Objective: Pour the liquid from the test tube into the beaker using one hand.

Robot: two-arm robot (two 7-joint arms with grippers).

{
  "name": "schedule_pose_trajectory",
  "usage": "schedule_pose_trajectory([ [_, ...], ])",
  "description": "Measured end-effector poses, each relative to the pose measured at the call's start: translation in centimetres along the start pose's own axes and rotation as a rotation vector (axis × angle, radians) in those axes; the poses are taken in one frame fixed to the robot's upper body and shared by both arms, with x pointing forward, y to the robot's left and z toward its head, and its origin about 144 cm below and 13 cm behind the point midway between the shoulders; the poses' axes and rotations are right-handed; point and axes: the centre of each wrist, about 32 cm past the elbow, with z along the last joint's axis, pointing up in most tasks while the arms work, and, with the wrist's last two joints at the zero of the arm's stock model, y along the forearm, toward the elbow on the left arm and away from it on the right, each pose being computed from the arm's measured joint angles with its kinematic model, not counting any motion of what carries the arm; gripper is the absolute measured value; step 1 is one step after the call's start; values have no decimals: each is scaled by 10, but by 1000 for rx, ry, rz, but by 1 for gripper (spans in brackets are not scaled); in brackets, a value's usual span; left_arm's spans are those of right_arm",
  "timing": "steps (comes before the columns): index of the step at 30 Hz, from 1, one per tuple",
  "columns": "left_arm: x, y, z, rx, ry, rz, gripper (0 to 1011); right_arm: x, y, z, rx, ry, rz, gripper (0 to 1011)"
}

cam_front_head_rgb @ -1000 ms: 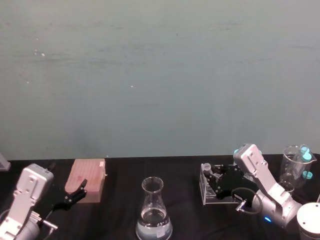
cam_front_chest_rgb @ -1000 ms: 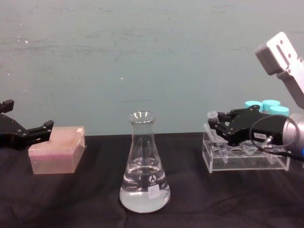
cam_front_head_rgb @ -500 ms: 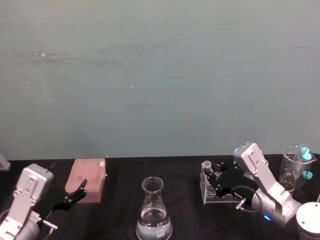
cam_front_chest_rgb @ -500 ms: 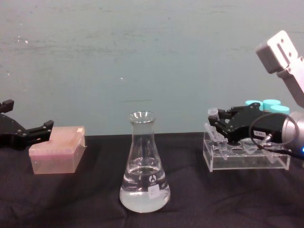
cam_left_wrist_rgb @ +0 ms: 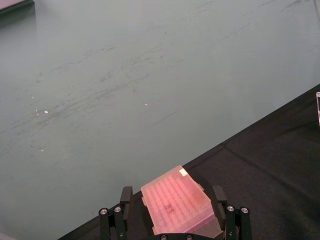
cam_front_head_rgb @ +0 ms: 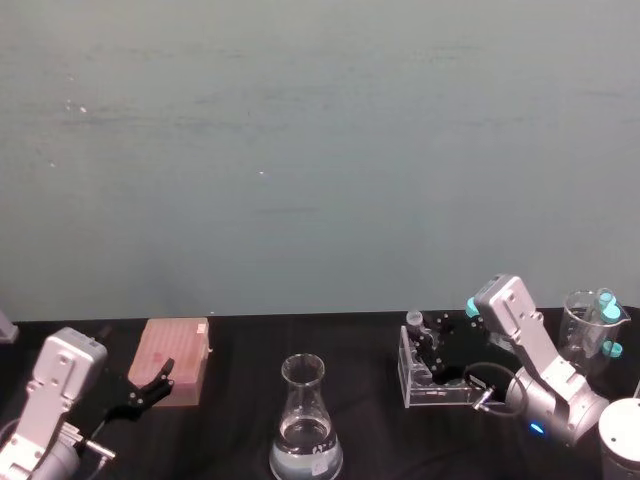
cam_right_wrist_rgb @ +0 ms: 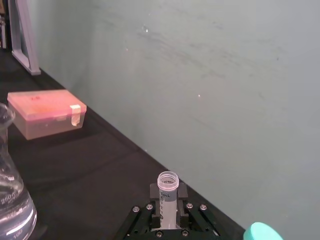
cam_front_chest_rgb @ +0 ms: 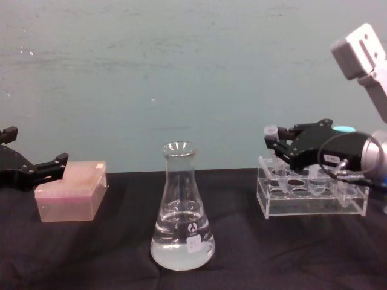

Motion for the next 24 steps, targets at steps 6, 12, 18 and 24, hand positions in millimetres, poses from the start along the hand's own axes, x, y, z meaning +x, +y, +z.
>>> schedule_pose_trajectory([
  [6, 0, 0, 0, 0, 0, 0, 1000, 3, -4, 11, 21, 0, 1, 190],
  [12, 0, 0, 0, 0, 0, 0, 1000, 9, -8, 28, 59, 1, 7, 190],
  [18, 0, 0, 0, 0, 0, 0, 1000, 13, -11, 44, 101, -3, 20, 190],
  [24, 0, 0, 0, 0, 0, 0, 1000, 12, -10, 54, 142, -59, 49, 190],
])
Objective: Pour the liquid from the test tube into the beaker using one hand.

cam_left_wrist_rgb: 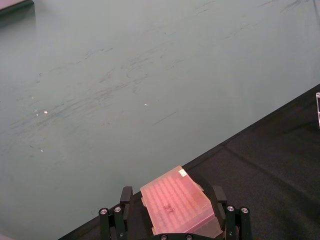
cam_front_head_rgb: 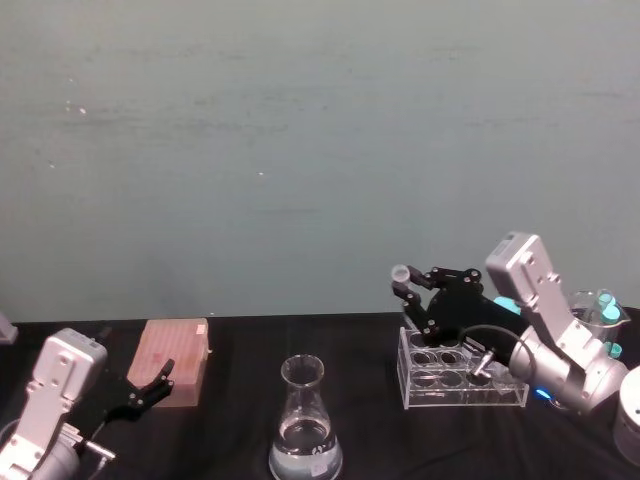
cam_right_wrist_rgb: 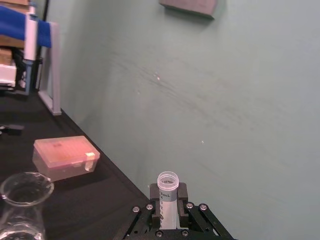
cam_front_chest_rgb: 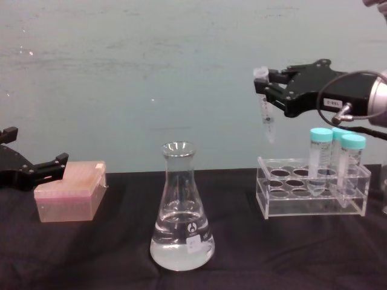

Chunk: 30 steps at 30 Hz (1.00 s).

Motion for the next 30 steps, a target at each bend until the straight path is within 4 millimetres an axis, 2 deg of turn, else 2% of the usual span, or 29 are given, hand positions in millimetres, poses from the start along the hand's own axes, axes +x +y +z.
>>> schedule_pose_trajectory([
  [11, 0, 0, 0, 0, 0, 0, 1000, -14, 5, 2, 43, -125, 47, 190],
  [23, 0, 0, 0, 0, 0, 0, 1000, -31, 7, -6, 91, -364, 119, 190],
  [30, 0, 0, 0, 0, 0, 0, 1000, -35, 9, -7, 99, -462, 155, 190],
])
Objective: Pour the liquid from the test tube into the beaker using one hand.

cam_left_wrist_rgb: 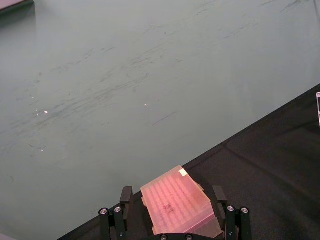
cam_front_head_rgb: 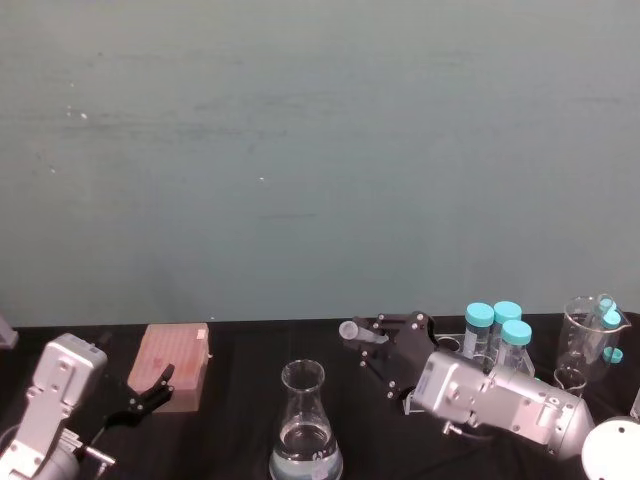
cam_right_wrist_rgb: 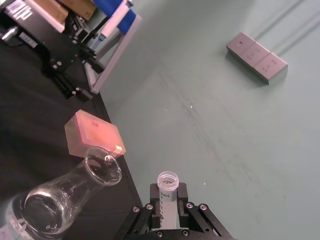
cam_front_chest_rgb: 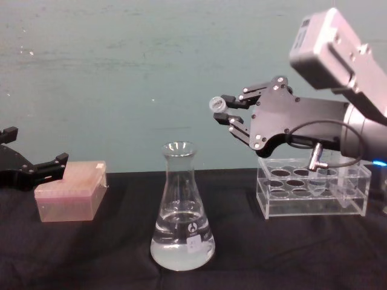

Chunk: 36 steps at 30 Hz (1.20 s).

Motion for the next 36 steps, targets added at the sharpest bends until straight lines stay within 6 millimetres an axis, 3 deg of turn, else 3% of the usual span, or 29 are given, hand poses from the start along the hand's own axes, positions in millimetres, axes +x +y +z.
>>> schedule_pose_trajectory([
  [36, 0, 0, 0, 0, 0, 0, 1000, 1, 13, 2, 42, -234, 33, 190],
])
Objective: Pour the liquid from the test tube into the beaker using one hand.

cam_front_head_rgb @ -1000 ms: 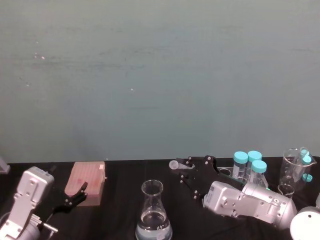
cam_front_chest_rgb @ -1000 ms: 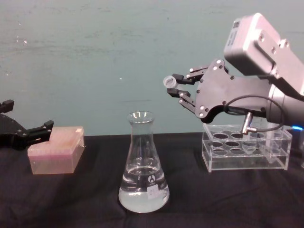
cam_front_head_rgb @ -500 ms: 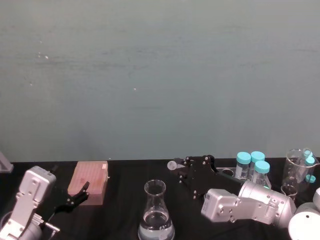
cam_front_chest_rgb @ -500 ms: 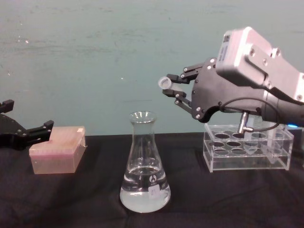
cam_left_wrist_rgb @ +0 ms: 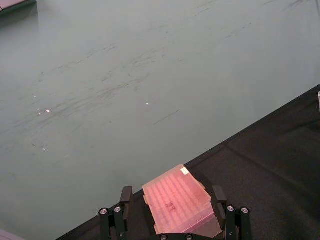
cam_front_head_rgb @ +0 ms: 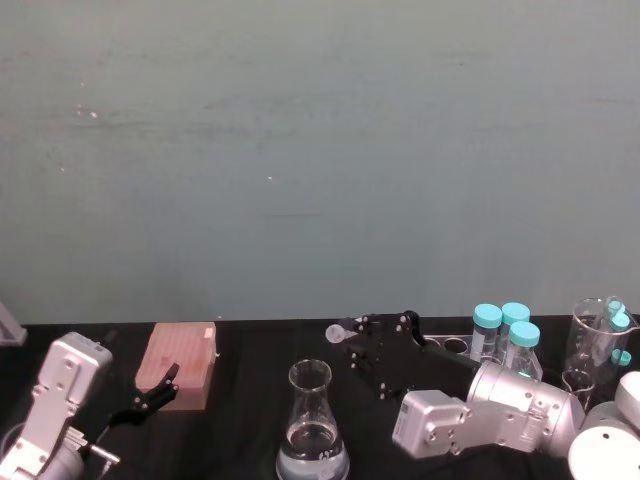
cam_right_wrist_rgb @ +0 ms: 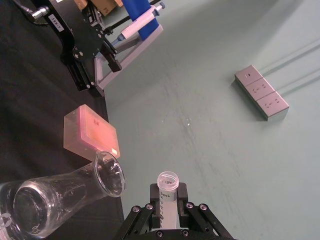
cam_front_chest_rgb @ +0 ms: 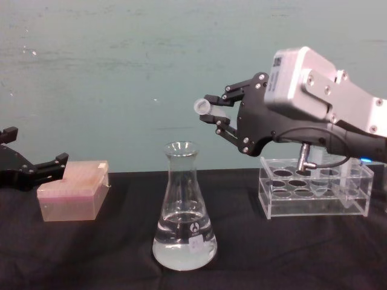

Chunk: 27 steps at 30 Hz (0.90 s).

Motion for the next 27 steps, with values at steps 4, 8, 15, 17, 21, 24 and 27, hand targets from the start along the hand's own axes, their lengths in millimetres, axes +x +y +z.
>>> schedule_pose_trajectory([
  [4, 0, 0, 0, 0, 0, 0, 1000, 0, 1, 0, 1, -25, -3, 191],
  [8, 0, 0, 0, 0, 0, 0, 1000, -2, 3, 1, 5, -60, 0, 191],
  [15, 0, 0, 0, 0, 0, 0, 1000, -3, 4, 1, 8, -102, 8, 190],
  [17, 0, 0, 0, 0, 0, 0, 1000, -3, 5, 1, 10, -118, 11, 190],
  [21, 0, 0, 0, 0, 0, 0, 1000, -3, 5, 1, 13, -143, 12, 191],
  [24, 0, 0, 0, 0, 0, 0, 1000, -4, 5, 2, 13, -158, 11, 190],
  [27, 0, 0, 0, 0, 0, 0, 1000, -4, 6, 2, 15, -184, 8, 191],
])
